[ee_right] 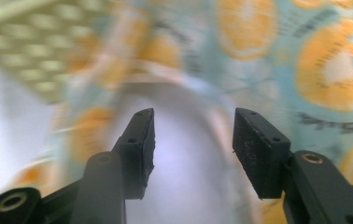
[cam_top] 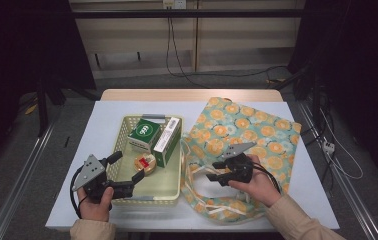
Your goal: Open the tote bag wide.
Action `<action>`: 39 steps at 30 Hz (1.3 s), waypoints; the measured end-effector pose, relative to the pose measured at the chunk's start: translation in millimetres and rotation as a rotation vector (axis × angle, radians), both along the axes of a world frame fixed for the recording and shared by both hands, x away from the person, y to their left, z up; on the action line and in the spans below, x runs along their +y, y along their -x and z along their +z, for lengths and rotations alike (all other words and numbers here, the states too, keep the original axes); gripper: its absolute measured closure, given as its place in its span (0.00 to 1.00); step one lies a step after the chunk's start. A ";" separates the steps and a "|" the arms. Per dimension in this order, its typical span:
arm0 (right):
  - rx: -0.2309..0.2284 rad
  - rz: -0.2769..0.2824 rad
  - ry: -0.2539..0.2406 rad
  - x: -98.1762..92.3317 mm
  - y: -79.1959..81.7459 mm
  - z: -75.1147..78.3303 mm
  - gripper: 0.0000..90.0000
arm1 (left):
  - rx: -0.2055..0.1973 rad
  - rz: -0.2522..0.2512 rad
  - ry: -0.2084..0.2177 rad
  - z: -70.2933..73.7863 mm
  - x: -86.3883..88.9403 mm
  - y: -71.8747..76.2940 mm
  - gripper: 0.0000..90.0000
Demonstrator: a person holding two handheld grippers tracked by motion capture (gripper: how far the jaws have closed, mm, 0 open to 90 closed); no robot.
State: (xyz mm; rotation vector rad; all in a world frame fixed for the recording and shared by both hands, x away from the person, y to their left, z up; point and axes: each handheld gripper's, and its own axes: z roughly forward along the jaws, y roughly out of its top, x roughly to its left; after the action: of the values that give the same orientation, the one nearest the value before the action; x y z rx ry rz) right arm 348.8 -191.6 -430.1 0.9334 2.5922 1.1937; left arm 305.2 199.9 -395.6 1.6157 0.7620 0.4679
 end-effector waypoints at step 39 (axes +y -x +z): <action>0.111 0.047 -0.069 -3.8 10.5 -3.8 0.70 | 0.002 -0.001 -0.002 -0.1 0.3 -0.2 0.04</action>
State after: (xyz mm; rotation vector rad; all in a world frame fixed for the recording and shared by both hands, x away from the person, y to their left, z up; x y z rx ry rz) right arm 338.3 -195.4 -433.9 0.9845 2.6888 1.2863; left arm 305.4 200.2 -395.7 1.6190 0.7626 0.4667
